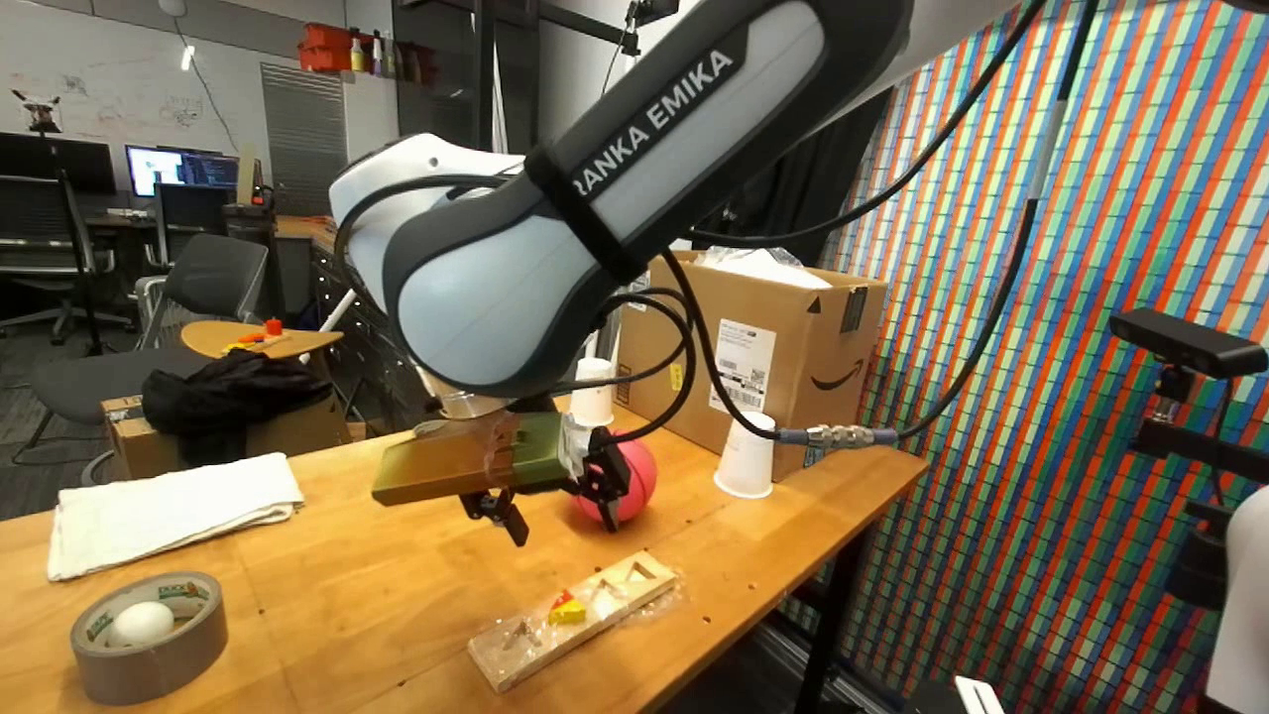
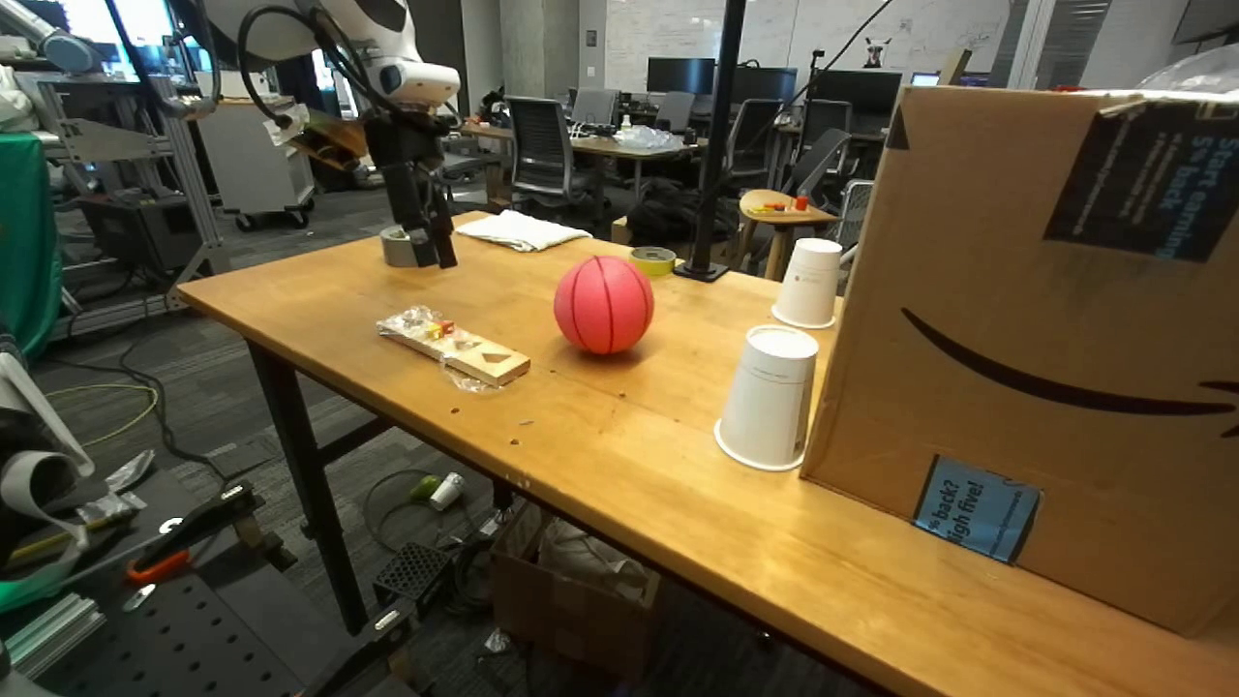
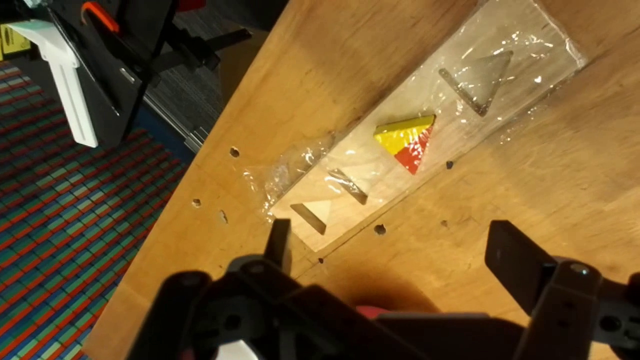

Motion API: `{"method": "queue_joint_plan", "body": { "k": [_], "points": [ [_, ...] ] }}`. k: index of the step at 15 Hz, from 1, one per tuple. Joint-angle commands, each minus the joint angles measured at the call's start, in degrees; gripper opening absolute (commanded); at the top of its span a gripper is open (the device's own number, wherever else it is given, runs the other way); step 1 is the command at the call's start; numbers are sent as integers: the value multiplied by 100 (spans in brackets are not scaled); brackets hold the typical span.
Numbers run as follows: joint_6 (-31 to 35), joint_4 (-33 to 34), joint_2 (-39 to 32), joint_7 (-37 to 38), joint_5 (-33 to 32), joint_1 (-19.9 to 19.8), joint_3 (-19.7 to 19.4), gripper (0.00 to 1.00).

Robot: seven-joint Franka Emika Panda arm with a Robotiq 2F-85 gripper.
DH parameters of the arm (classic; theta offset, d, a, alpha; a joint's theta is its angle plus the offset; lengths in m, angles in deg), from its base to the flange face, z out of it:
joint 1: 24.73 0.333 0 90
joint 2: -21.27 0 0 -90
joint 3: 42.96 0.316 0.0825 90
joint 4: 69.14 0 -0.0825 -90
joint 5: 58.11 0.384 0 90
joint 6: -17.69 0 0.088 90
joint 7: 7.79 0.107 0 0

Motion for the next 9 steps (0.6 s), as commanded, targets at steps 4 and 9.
{"method": "queue_joint_plan", "body": {
  "k": [4, 9],
  "points": [
    [754, -89, 14, -640, 536, -349, -24, 100],
    [1237, 195, -365, -1358, 729, -483, -75, 100]
  ]
}}
